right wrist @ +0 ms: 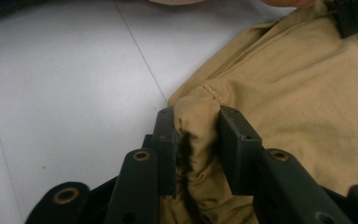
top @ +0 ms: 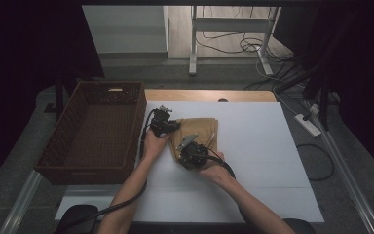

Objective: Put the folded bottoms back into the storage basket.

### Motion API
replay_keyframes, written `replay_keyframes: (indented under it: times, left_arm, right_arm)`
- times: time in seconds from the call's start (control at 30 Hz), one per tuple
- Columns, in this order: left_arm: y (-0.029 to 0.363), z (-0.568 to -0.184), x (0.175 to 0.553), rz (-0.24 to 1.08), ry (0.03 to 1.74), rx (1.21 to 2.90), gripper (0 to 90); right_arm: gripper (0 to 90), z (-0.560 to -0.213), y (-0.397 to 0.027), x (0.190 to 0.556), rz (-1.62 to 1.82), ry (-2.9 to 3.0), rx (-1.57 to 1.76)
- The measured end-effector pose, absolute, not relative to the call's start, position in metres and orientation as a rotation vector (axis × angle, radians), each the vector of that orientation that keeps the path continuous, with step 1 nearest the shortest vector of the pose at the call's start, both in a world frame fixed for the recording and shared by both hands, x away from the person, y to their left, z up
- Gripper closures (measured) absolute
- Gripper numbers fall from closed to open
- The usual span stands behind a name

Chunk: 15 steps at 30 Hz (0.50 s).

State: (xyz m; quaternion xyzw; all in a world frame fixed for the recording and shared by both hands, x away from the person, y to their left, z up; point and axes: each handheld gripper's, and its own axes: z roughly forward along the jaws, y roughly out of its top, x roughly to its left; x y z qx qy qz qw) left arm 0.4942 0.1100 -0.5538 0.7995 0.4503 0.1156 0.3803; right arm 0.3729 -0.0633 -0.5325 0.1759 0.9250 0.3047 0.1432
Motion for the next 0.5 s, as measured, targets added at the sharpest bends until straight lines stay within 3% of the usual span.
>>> replay_keyframes:
  times: [0.5]
  left_arm:
    - [0.11, -0.539, 0.495, 0.252, 1.123, 2.011, 78.5]
  right_arm:
    - [76.6, -0.521, -0.074, 0.384, 0.989, 2.718, 0.571]
